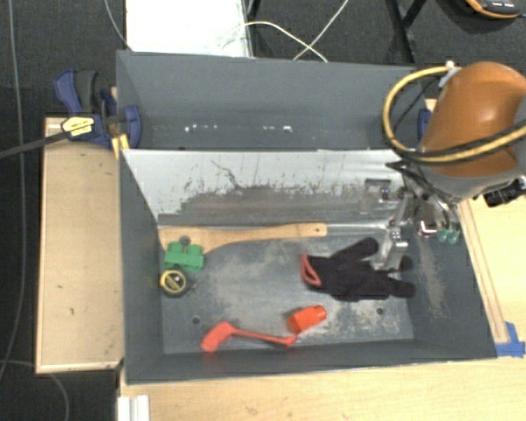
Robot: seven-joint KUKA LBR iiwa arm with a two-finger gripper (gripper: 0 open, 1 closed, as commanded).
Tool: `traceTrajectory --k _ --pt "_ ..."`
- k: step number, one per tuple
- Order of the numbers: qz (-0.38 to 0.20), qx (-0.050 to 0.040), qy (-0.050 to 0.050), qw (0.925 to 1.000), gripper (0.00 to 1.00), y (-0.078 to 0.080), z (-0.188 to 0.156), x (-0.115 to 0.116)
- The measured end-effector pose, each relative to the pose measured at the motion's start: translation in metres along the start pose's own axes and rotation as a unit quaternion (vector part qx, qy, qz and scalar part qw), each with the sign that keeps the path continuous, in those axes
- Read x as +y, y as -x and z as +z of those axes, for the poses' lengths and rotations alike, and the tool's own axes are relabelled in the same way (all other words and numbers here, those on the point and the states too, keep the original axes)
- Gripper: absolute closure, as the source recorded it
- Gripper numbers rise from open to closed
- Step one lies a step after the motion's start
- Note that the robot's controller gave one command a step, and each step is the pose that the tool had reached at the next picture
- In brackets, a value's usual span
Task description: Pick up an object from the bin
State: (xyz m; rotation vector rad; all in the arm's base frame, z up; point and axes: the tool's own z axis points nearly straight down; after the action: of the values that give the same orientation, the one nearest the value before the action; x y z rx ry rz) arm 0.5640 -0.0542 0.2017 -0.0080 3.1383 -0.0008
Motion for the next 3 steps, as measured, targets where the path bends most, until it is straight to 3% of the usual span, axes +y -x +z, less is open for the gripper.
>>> traceTrajectory --k 1,2,3 --pt "0.000 0.0002 0.000 1.0000 0.00 0.000 0.000 0.000" --pt "0.015 0.0000 0.001 0.9999 0.00 -0.011 0.069 0.022" --pt "0.026 -0.0069 0.000 0.9996 0.00 0.003 0.080 0.024"
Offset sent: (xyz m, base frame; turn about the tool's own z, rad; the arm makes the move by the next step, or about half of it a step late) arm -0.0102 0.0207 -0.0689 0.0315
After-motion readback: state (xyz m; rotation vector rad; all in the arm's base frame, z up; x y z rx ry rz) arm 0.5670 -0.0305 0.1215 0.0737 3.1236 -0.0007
